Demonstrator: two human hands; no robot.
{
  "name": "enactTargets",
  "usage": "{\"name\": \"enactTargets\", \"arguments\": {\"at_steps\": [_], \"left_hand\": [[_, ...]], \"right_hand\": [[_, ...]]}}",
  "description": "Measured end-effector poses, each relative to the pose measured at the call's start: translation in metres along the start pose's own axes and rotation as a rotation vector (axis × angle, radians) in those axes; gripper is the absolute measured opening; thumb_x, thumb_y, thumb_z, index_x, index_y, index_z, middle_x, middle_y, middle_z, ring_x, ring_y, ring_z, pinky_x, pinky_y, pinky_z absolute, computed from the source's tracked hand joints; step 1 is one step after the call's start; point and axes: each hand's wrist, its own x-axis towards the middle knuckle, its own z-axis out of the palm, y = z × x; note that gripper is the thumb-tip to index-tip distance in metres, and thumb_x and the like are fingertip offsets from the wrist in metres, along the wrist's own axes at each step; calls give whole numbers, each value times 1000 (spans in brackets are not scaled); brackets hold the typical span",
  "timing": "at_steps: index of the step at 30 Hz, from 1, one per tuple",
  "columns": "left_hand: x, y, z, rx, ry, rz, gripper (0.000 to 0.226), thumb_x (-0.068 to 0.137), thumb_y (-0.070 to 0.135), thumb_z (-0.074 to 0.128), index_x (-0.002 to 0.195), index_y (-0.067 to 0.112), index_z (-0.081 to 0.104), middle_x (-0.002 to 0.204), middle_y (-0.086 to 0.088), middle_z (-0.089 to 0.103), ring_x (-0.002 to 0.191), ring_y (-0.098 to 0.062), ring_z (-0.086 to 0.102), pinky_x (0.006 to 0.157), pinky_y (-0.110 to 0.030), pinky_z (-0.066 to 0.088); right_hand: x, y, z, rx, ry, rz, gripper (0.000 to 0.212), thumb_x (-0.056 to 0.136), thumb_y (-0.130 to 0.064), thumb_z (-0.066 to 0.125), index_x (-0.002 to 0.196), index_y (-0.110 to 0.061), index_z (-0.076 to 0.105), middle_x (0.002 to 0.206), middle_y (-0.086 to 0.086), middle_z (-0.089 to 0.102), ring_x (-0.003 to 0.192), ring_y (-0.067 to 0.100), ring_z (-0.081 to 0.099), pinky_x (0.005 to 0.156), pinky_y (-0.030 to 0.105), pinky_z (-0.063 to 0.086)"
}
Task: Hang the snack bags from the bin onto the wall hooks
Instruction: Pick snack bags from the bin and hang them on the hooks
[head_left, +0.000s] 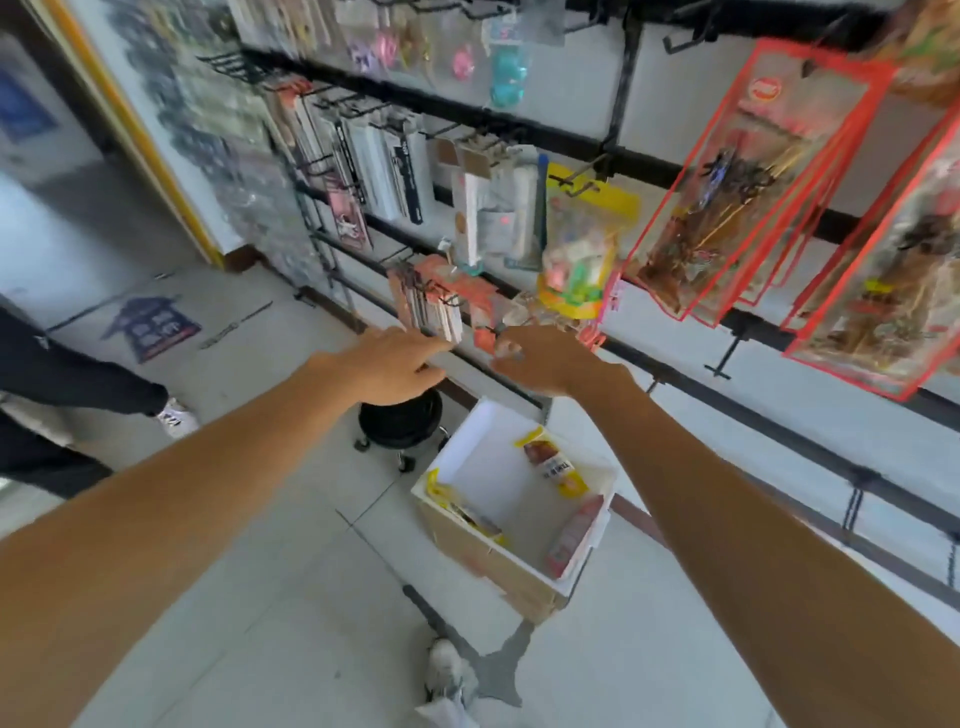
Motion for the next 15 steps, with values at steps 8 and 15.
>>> {"name": "enactTargets", "arguments": {"at_steps": [8,15], "left_hand": [[14,-30,81,-119,-52,-26,49,102,41,37,149,27,33,138,-11,51,122,-32,50,98,-43,40],[37,-45,156,-217,-147,7,50,102,40,38,149,25,33,142,-10,49,126,-32,48,103,-45,37]], "right_hand": [[33,2,80,0,-182,0,38,98,-44,47,127,-21,54,134,3,56,123,27,52,101,40,41],[64,29,156,2,-331,103,42,95,-50,47,130,-27,52,137,2,54,122,26,52,104,42,41]]}}
